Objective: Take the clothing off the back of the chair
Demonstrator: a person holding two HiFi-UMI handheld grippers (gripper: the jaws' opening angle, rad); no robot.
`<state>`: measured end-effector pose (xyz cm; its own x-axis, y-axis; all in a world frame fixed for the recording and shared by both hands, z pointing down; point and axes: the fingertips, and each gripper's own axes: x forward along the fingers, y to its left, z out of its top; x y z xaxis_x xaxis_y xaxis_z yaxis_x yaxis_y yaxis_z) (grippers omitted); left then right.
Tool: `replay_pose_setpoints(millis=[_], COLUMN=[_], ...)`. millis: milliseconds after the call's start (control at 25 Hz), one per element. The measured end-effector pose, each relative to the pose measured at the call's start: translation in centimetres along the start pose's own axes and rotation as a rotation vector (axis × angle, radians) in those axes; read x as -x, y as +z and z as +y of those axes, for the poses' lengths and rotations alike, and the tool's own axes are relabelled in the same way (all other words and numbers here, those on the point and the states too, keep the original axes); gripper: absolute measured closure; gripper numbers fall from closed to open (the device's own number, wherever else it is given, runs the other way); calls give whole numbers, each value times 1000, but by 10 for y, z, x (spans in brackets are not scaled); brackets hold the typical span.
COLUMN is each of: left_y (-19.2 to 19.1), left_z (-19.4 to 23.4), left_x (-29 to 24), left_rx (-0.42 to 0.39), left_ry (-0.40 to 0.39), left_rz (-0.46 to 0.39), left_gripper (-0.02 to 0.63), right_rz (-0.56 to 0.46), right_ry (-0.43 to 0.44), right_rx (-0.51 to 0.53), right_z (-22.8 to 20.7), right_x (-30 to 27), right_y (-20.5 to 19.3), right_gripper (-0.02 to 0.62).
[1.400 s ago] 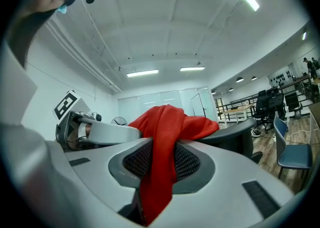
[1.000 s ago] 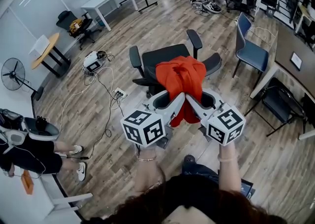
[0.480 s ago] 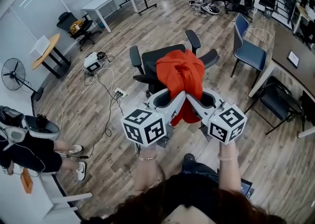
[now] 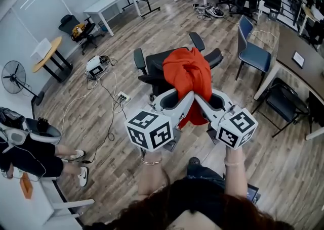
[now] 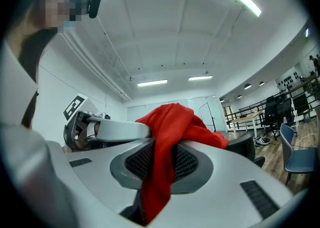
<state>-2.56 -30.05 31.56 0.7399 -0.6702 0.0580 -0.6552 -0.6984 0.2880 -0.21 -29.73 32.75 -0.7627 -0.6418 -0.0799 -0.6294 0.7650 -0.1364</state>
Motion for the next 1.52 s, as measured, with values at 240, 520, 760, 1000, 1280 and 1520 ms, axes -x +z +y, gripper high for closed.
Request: replay_pose_setpoints(millis=[240,520,760,1000,1280,1520], left_y=[9,9,13,11,-1,-16], left_z=[-18,-38,-59,-77,-96,-113], left_x=[14,32,52,70,87,103], left_rx=[-28,-45,-62,-74,-75,-54], left_ry=[-14,-31,-42,-54,-57,-54], left_rz=[-26,-56,-60,-69,-53,-27], left_gripper=[497,497,497,497,497,496], right_rz=[-29,-49,-64,-77,-58,-30], right_ry=[4,10,4,-3,-28,-37], right_rx=[18,37,52,68,72,54], right_z=[16,38,61,81,101,119], right_x=[11,27,42,58,77,95], right_y=[12,19,28,30,24,13], right_gripper=[535,535,534,534,532,529])
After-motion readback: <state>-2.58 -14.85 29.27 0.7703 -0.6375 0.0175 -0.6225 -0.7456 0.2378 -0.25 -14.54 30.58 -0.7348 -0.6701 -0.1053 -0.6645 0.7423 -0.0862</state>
